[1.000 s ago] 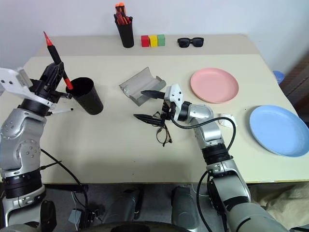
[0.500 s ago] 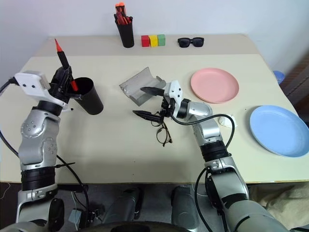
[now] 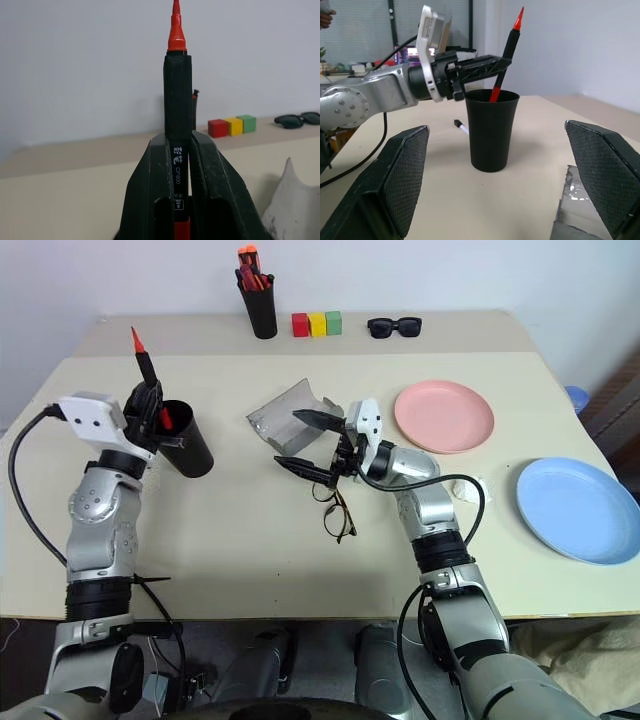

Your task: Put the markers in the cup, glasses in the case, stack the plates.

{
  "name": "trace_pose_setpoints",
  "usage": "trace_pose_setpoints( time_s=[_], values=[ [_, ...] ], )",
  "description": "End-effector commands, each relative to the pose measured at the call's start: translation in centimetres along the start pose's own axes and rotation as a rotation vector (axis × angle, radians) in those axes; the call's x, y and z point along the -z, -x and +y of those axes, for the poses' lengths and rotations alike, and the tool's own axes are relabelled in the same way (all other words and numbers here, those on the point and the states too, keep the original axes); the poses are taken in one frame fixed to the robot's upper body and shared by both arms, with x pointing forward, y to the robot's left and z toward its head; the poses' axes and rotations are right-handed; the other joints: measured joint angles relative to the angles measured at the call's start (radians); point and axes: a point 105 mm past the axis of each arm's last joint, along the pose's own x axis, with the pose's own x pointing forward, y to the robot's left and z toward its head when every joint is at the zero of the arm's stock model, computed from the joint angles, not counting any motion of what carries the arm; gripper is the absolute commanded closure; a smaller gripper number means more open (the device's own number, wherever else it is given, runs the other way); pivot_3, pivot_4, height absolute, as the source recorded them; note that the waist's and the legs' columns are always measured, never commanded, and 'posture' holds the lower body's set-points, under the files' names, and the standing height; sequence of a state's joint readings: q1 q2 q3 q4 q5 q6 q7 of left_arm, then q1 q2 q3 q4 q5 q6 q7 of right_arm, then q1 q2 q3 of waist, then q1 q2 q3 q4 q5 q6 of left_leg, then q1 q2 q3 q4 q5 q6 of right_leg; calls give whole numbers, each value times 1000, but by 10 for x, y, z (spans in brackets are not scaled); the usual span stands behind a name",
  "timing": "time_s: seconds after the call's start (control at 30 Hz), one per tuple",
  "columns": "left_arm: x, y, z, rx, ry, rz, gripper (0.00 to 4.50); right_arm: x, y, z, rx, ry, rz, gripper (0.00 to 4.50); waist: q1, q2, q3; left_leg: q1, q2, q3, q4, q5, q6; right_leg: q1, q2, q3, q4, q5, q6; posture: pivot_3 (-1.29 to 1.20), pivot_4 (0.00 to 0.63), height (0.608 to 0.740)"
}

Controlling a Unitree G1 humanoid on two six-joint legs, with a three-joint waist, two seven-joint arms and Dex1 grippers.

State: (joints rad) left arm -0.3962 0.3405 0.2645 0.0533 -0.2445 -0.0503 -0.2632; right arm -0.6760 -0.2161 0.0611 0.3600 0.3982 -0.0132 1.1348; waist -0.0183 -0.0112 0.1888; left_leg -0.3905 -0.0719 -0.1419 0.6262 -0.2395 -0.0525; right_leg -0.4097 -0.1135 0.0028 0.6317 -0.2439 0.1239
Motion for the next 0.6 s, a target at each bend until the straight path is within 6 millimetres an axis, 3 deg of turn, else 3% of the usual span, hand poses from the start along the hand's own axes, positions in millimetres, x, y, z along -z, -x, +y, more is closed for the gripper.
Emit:
trace_pose_setpoints(
  time_s=[0.03,0.23,0.4,0.6],
  values=[
    [-9,1,1,8,-2,-41,3196,-14,-3,-2,-5,31,-45,51,0,0,0,0,0,0,0,0,0,0,0,0,0,0,0,0,150,740],
    [-7,6,3,12,17,-35,182,-13,-3,-3,0,33,-38,51,0,0,0,0,0,0,0,0,0,0,0,0,0,0,0,0,150,740],
    [-18,10,9,-6,78,-62,31,-9,0,-2,-6,26,-2,51,1,0,0,0,0,0,0,0,0,0,0,0,0,0,0,0,150,740],
    [-57,11,37,-47,209,-113,31,-2,11,18,-117,-19,82,51,1,0,0,0,0,-1,0,0,0,0,0,0,0,0,0,0,150,740]
  ],
)
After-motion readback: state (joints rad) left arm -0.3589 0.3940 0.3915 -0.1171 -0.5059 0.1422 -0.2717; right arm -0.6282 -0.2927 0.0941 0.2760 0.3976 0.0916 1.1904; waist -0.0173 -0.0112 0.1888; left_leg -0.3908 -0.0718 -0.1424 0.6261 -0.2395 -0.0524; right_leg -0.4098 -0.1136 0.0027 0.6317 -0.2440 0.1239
